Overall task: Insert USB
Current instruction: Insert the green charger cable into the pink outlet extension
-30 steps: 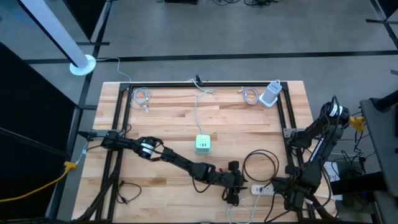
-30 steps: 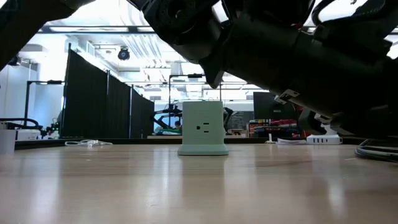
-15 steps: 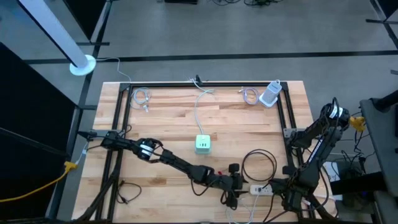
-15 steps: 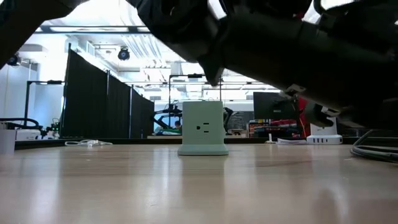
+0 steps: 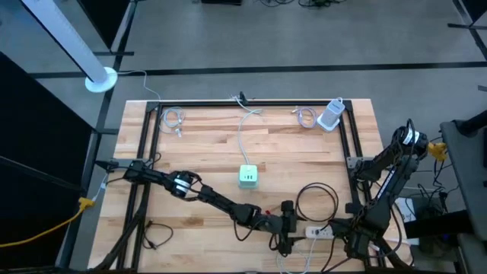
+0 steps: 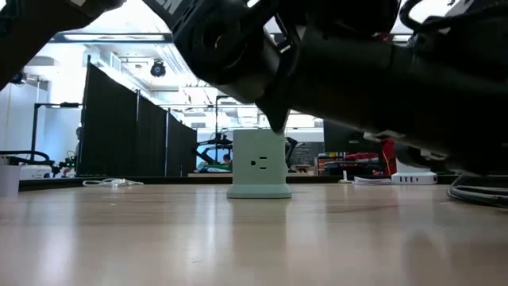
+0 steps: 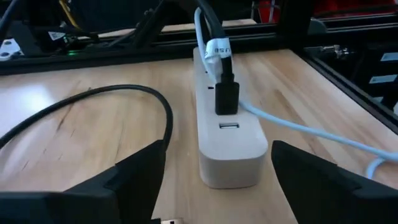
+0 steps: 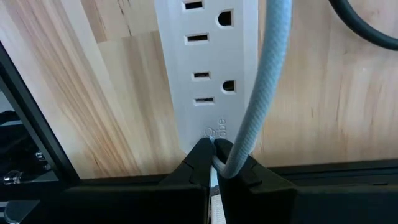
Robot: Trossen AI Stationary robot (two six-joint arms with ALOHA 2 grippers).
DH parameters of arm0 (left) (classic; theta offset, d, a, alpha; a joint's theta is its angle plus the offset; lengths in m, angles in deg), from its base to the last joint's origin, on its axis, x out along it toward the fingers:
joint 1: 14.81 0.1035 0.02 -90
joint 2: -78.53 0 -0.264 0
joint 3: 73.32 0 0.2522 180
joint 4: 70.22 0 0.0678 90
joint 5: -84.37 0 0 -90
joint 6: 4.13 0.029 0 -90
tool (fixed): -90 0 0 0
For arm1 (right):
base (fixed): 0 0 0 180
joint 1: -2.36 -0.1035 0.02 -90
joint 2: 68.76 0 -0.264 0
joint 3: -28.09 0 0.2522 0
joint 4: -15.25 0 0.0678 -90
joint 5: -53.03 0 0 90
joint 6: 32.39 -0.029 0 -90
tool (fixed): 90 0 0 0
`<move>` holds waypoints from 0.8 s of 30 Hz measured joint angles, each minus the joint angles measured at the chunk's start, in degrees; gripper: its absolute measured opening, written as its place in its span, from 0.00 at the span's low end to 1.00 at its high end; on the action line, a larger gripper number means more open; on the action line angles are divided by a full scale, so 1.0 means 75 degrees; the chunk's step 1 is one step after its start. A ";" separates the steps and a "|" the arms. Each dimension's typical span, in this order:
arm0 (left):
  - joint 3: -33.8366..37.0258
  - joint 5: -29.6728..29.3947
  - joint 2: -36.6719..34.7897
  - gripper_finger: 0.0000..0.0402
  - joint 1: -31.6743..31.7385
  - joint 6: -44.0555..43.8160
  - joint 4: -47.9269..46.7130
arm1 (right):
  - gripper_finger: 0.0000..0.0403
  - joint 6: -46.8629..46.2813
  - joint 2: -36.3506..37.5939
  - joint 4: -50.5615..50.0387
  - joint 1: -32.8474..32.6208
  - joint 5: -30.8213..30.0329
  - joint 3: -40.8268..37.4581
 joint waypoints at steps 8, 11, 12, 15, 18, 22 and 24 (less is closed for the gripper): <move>0.0000 0.0029 0.0054 0.68 -0.0020 0.0033 -0.0028 | 0.00 0.0434 -0.0015 0.0449 0.0308 -0.0296 -0.0009; 0.0000 0.0026 0.0054 0.68 -0.0032 0.0033 -0.0097 | 0.00 0.0783 -0.0049 0.0594 0.0523 -0.0501 -0.0009; 0.0000 0.0022 0.0051 0.68 -0.0032 0.0032 -0.0178 | 0.00 0.0872 -0.0052 0.0642 0.0591 -0.0561 -0.0009; 0.0000 0.0012 0.0051 0.68 -0.0035 0.0030 -0.0435 | 0.00 0.1068 -0.0058 0.0795 0.0744 -0.0861 -0.0006; 0.0000 -0.0004 0.0044 0.68 -0.0035 0.0029 -0.0754 | 0.00 0.1154 -0.0061 0.0831 0.0789 -0.1026 -0.0006; -0.0012 -0.0086 0.0015 0.68 -0.0043 0.0007 -0.1029 | 0.00 0.1150 -0.0061 0.0832 0.0790 -0.1036 -0.0006; -0.0017 -0.0096 -0.0019 0.68 -0.0043 0.0004 -0.1174 | 0.00 0.1148 -0.0061 0.0829 0.0790 -0.1033 -0.0006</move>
